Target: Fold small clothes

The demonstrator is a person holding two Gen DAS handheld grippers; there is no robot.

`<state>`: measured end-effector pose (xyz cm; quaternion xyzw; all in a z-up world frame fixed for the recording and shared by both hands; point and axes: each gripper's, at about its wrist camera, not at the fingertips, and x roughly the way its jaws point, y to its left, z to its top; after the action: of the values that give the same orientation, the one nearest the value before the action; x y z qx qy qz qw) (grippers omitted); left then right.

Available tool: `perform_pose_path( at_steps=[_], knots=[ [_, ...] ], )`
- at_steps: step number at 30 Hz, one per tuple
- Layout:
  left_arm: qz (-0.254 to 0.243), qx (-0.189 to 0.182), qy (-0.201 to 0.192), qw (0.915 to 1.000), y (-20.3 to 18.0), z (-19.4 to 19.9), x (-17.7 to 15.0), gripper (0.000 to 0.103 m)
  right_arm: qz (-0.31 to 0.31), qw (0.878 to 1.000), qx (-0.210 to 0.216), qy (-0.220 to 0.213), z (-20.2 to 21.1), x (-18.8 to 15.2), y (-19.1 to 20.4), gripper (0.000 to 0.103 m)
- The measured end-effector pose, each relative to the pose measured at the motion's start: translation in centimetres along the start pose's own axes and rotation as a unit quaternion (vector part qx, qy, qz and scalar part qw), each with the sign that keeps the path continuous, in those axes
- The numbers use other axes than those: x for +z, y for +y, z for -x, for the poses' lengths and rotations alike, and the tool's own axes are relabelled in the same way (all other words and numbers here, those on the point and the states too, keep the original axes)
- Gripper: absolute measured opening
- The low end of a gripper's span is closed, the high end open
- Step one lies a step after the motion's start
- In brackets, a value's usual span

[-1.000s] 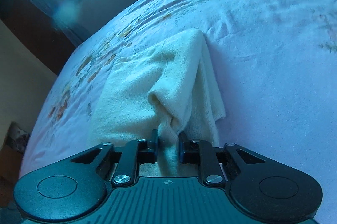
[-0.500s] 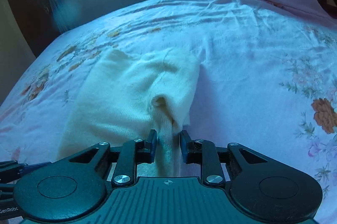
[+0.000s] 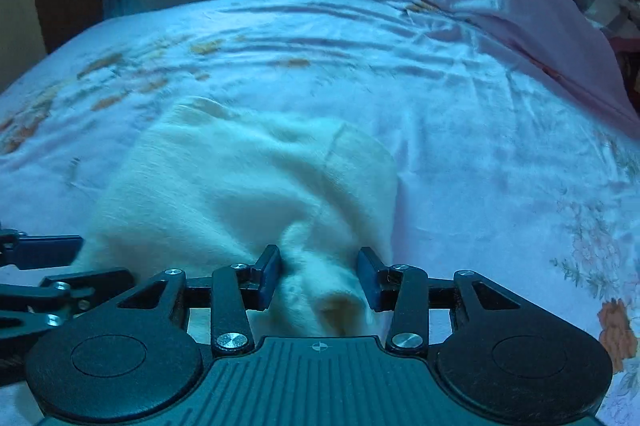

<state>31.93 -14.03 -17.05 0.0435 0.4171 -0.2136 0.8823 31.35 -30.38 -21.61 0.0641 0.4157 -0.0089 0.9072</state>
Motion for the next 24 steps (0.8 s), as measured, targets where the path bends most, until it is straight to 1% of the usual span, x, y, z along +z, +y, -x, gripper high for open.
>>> perform_pose_path(
  at_steps=[1, 2, 3, 4, 6, 7, 8, 10, 13, 14, 15, 16, 18, 19, 21, 24],
  knots=[
    [0.009, -0.002, -0.001, 1.0000, 0.3, -0.3, -0.1, 0.047, -0.026, 1.000, 0.016, 0.002, -0.5, 0.0, -1.2, 0.042],
    [0.016, -0.006, -0.002, 0.9999, 0.7, -0.2, -0.1, 0.047, -0.037, 0.999, 0.022, 0.003, -0.4, 0.2, -1.8, 0.042],
    [0.021, -0.008, -0.008, 0.9997, 0.9, 0.1, 0.2, 0.047, -0.029, 0.999, 0.022, -0.004, -0.2, 0.5, -1.7, 0.042],
    [0.025, -0.009, -0.019, 0.9995, 1.1, 0.5, 0.6, 0.046, -0.021, 0.999, 0.023, -0.023, 0.5, 1.0, -1.7, 0.042],
    [0.027, -0.007, -0.040, 0.9988, 1.2, 0.6, 1.9, 0.044, -0.028, 0.997, 0.036, -0.058, 1.6, 2.3, -1.8, 0.042],
    [0.028, -0.005, -0.038, 0.9989, 1.2, 0.0, 2.6, 0.044, -0.028, 0.997, 0.038, -0.064, 1.4, 3.3, -1.5, 0.042],
    [0.029, -0.003, -0.027, 0.9992, 1.2, -1.0, 3.5, 0.044, -0.024, 0.997, 0.038, -0.061, 0.8, 4.3, -1.2, 0.042],
    [0.030, 0.012, -0.011, 0.9994, 1.2, -3.4, 4.8, 0.045, -0.017, 0.999, 0.034, -0.038, -1.4, 5.7, -0.5, 0.042],
    [0.042, 0.032, 0.015, 0.9985, 1.9, -6.3, 5.4, 0.049, 0.003, 1.000, 0.006, 0.012, -5.9, 6.1, -0.5, 0.043],
    [0.054, 0.029, 0.017, 0.9980, 2.2, -6.7, 5.5, 0.050, -0.002, 1.000, 0.007, 0.013, -6.5, 5.9, -0.9, 0.047],
    [0.062, 0.029, 0.018, 0.9975, 2.5, -6.8, 5.5, 0.051, -0.006, 1.000, 0.005, 0.015, -6.7, 5.9, -1.1, 0.048],
    [0.060, 0.030, 0.018, 0.9976, 2.5, -6.7, 5.4, 0.051, -0.008, 1.000, 0.005, 0.019, -6.7, 6.0, -1.2, 0.048],
    [0.053, 0.035, 0.014, 0.9979, 2.2, -5.9, 5.2, 0.051, -0.007, 1.000, 0.005, 0.020, -5.8, 6.0, -1.3, 0.048],
    [0.054, 0.033, 0.011, 0.9979, 2.2, -5.2, 4.9, 0.050, -0.012, 1.000, 0.004, 0.012, -4.9, 5.9, -1.3, 0.048],
    [0.053, 0.022, 0.000, 0.9983, 2.1, -3.4, 4.0, 0.050, -0.014, 1.000, 0.014, -0.017, -2.1, 5.3, -1.3, 0.048],
    [0.030, 0.021, -0.014, 0.9992, 1.4, -0.8, 1.8, 0.050, 0.000, 0.999, 0.029, -0.040, 2.0, 3.0, -0.1, 0.048]
  ],
)
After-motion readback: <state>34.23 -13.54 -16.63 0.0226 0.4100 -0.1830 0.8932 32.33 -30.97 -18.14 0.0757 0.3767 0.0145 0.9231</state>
